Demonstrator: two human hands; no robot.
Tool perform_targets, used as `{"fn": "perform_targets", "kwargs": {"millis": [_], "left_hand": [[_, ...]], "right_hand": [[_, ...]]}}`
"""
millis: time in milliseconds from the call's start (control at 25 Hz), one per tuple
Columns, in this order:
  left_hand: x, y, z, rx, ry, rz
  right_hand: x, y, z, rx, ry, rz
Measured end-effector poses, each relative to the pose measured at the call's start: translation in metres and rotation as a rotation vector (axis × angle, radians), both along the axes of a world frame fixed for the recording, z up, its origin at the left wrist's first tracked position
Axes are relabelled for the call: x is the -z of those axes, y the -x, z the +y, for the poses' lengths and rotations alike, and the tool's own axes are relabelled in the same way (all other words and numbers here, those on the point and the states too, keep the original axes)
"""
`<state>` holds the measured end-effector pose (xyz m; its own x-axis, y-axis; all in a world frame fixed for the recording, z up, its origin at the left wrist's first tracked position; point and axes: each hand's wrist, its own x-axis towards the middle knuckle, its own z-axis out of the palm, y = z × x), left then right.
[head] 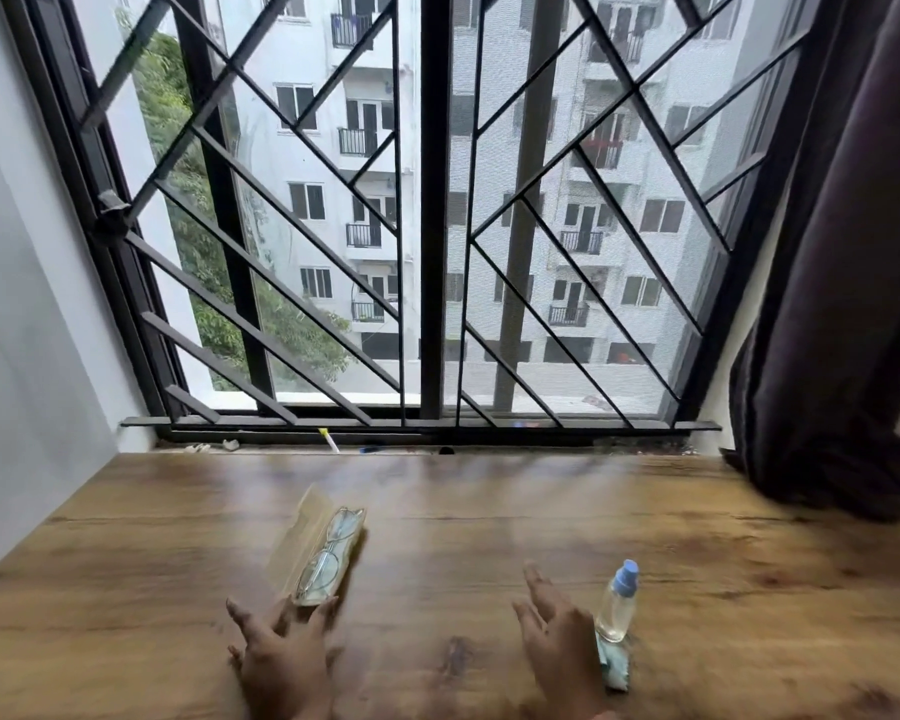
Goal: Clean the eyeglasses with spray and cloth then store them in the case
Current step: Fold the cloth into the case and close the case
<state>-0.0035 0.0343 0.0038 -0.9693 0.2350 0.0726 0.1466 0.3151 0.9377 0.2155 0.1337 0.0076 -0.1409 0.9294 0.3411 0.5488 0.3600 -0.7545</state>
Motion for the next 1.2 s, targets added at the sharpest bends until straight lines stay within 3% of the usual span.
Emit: {"fn": "perform_targets", "kwargs": {"millis": [80,160,240,320,360,440,480,640,840,1120,1200], "left_hand": [[0.01,0.0,-0.005,-0.061,-0.016,0.153],[0.014,-0.007,-0.007,-0.066,-0.047,0.403],[0.012,-0.031,0.002,0.11,-0.135,0.609],[0.003,-0.07,0.013,0.522,-0.159,0.531],[0.001,-0.089,0.018,0.722,-0.086,0.367],[0.004,-0.12,0.027,0.942,0.133,0.092],[0.008,-0.13,0.031,0.992,0.185,0.058],[0.005,-0.153,0.036,1.063,0.204,0.066],[-0.013,-0.175,0.026,1.121,0.18,0.304],[-0.01,-0.162,0.033,0.964,0.234,0.236],[-0.023,-0.155,0.035,0.912,0.105,0.12]], "right_hand": [[-0.02,-0.028,0.001,0.03,-0.063,0.046],[-0.036,-0.057,-0.003,0.072,0.012,-0.025],[-0.043,-0.072,-0.011,0.12,0.129,-0.155],[-0.042,-0.074,-0.017,0.158,0.244,-0.277],[-0.041,-0.073,-0.02,0.161,0.298,-0.338],[-0.036,-0.072,-0.023,0.166,0.337,-0.414],[-0.034,-0.071,-0.024,0.171,0.329,-0.427],[-0.024,-0.07,-0.026,0.168,0.265,-0.415],[-0.02,-0.064,-0.028,0.144,0.336,-0.348],[-0.041,-0.079,-0.025,0.09,0.455,0.164],[-0.052,-0.084,-0.024,0.025,0.455,0.281]]}}
